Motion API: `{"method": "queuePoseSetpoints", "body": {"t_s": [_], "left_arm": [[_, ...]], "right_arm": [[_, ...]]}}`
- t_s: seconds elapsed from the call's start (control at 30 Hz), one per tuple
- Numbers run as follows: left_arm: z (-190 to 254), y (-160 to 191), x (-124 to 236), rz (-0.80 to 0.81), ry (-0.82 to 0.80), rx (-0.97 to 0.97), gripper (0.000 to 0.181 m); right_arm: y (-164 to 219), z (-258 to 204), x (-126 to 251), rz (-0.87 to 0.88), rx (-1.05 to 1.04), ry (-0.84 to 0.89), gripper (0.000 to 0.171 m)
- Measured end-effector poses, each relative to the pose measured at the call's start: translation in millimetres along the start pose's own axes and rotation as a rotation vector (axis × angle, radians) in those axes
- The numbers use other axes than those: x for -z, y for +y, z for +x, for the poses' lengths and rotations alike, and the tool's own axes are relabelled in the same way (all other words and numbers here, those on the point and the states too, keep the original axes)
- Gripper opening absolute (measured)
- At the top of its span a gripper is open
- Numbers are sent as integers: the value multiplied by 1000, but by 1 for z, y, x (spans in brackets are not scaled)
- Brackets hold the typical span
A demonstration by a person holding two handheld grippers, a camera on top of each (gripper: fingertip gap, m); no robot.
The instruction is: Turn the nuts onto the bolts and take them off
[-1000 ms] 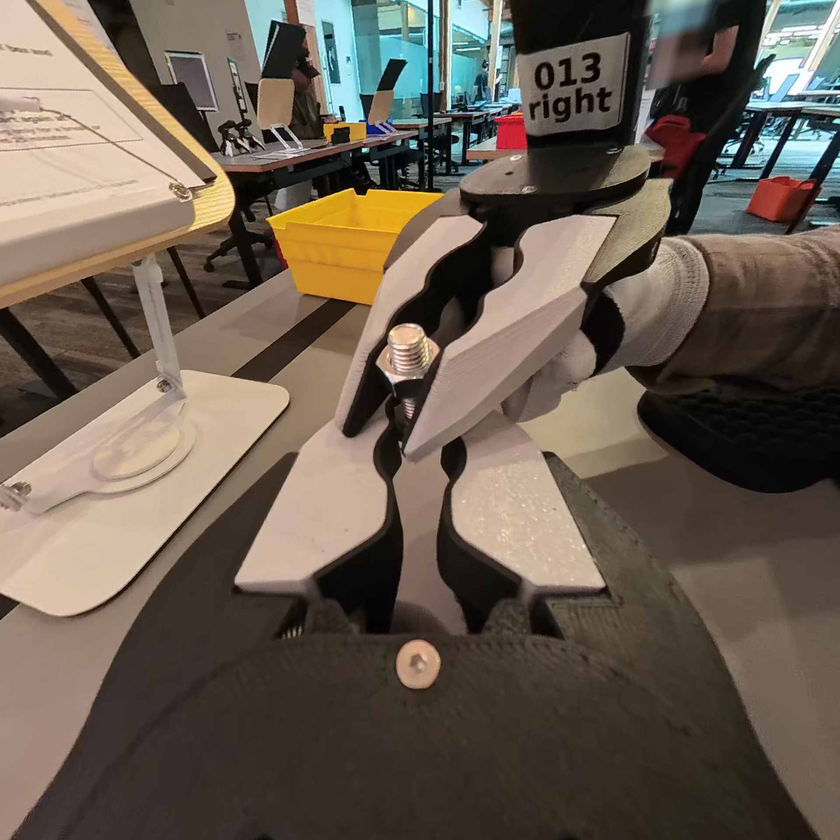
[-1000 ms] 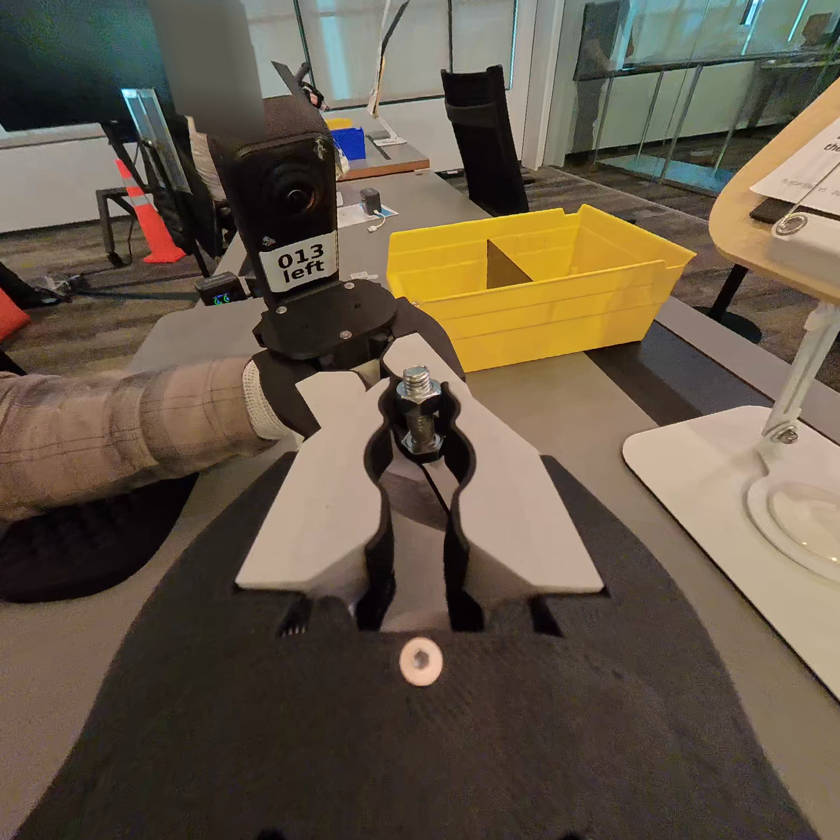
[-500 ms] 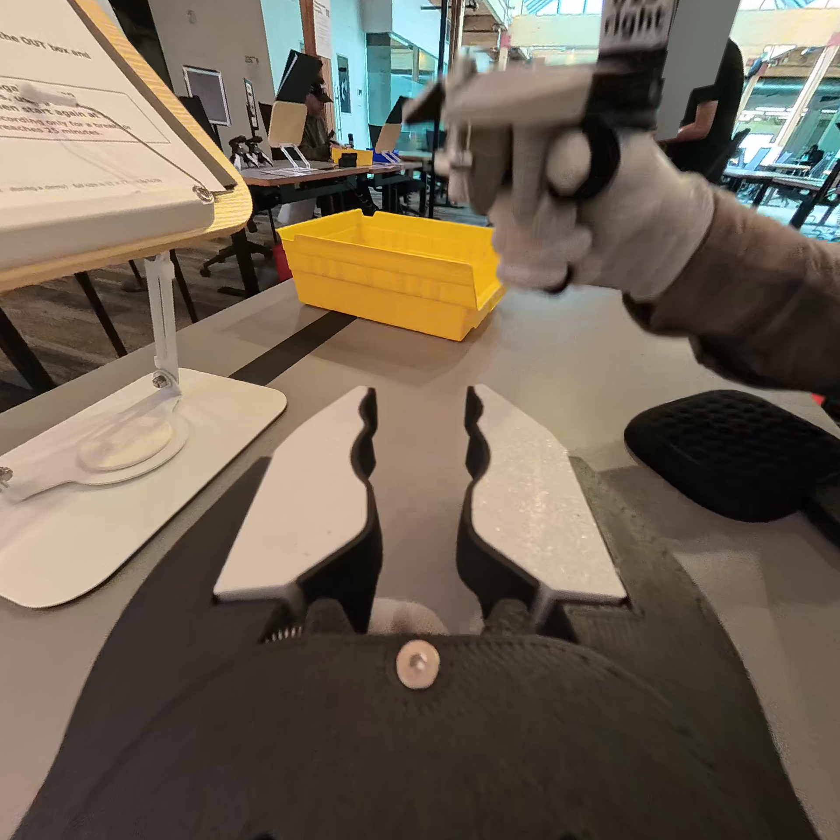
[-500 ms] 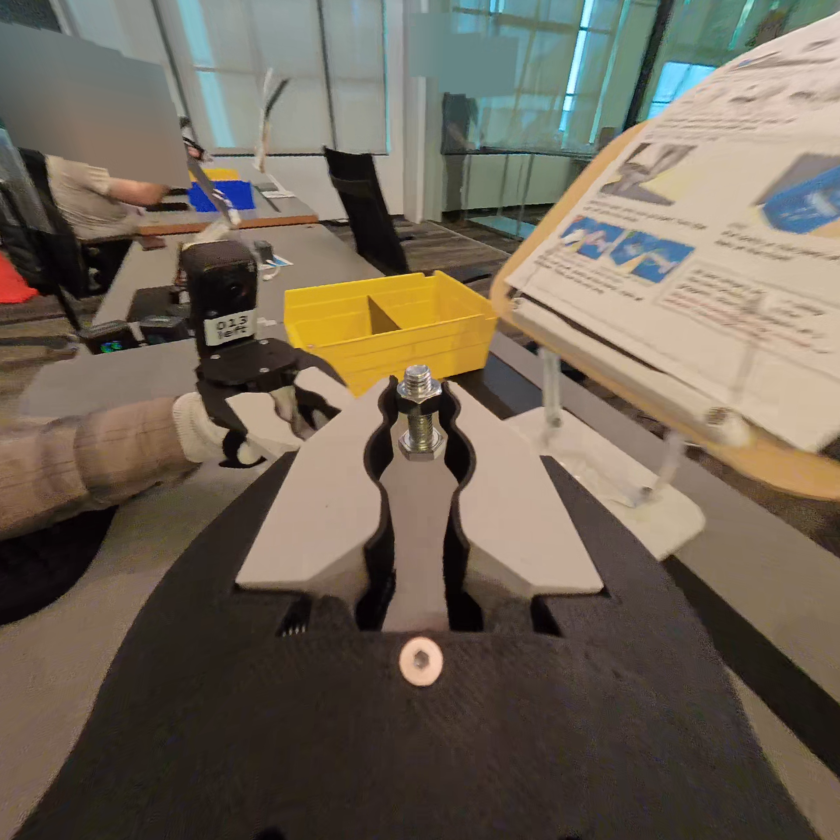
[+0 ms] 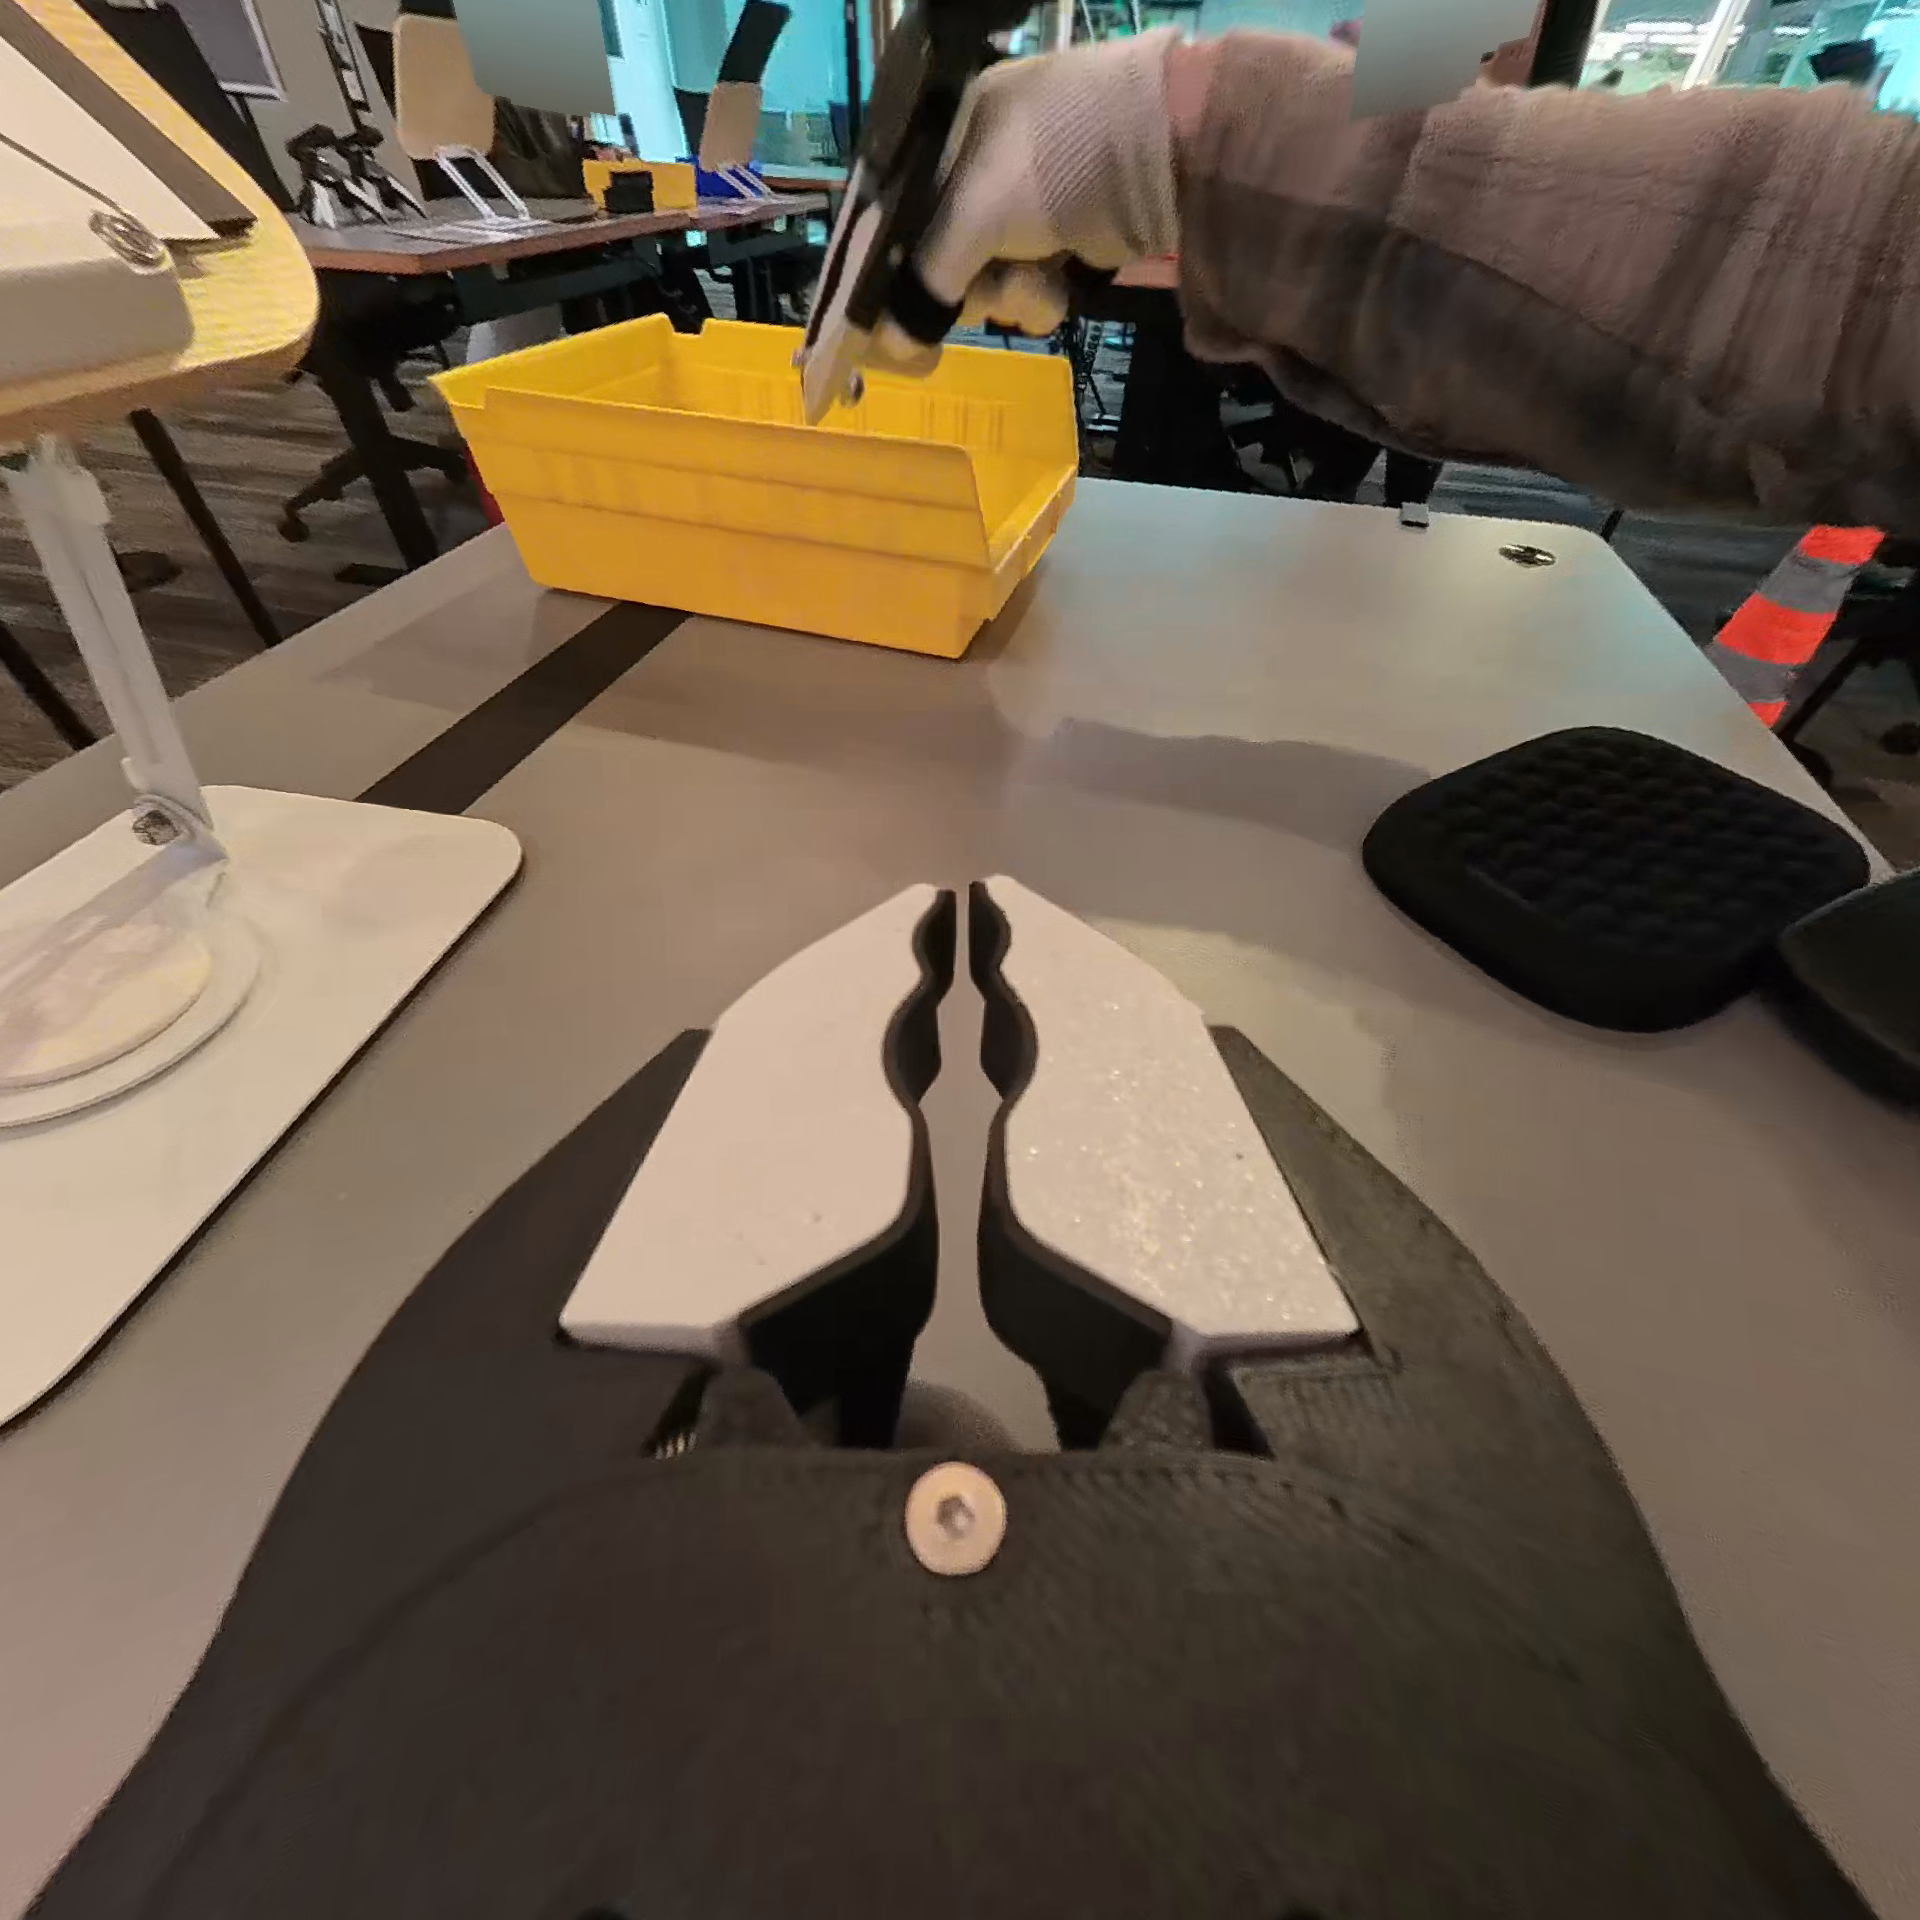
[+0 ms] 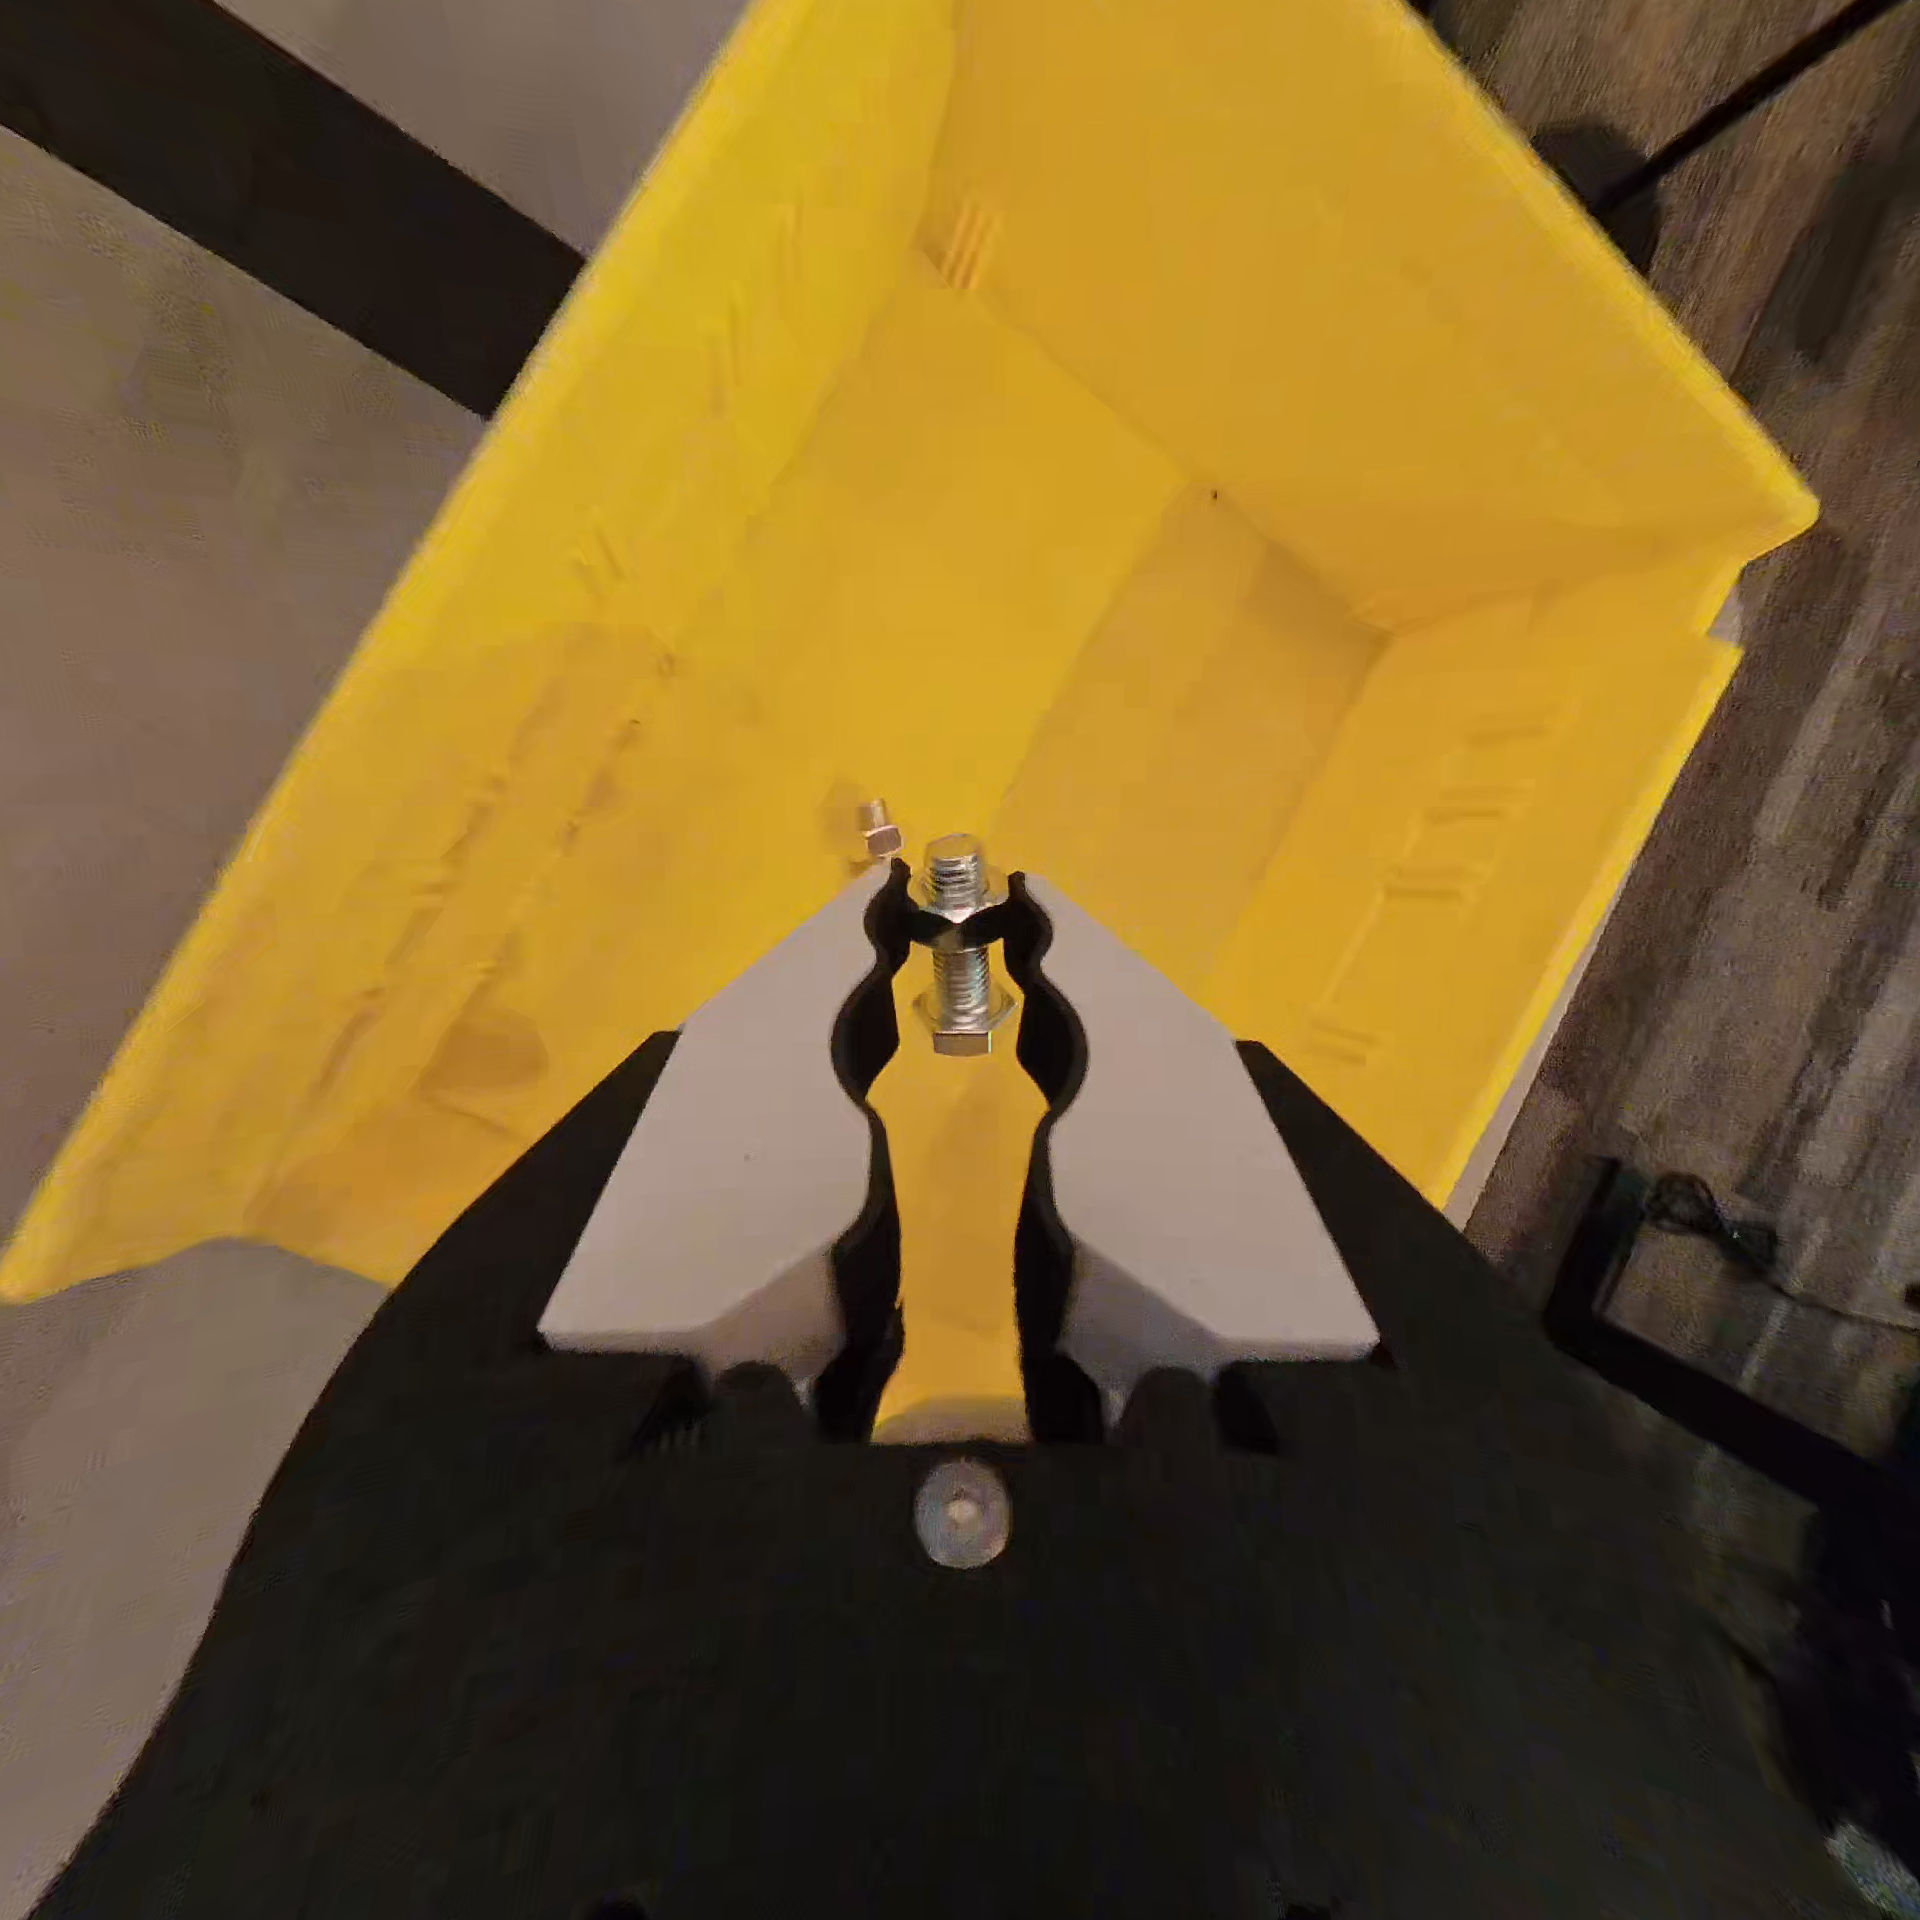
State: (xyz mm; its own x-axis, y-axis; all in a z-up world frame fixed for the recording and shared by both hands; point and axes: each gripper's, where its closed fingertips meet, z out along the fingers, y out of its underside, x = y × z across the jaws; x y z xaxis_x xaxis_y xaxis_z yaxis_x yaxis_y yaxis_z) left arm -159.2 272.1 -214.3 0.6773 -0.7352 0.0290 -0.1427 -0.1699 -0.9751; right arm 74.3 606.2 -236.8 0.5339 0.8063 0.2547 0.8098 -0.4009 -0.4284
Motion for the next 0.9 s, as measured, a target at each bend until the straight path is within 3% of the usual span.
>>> {"method": "queuePoseSetpoints", "body": {"t_s": [0.23,0.47,0.57,0.67,0.8,0.9], "left_arm": [[-1,9,-4,-42,4,-11,2],[-6,12,-3,-55,-10,-7,6],[-9,10,-1,-41,-21,0,6],[-12,9,-1,-34,-35,2,6],[-15,12,-4,-40,-53,3,8],[-17,13,-4,-45,-68,2,11]], "right_arm": [[34,7,-56,-194,-24,-12,18],[32,10,-64,-185,-83,-26,39],[2,24,-29,-66,-69,58,47],[-60,20,35,176,-55,112,43],[-152,-36,137,587,10,116,41],[-199,-101,198,877,44,-3,39]]}}
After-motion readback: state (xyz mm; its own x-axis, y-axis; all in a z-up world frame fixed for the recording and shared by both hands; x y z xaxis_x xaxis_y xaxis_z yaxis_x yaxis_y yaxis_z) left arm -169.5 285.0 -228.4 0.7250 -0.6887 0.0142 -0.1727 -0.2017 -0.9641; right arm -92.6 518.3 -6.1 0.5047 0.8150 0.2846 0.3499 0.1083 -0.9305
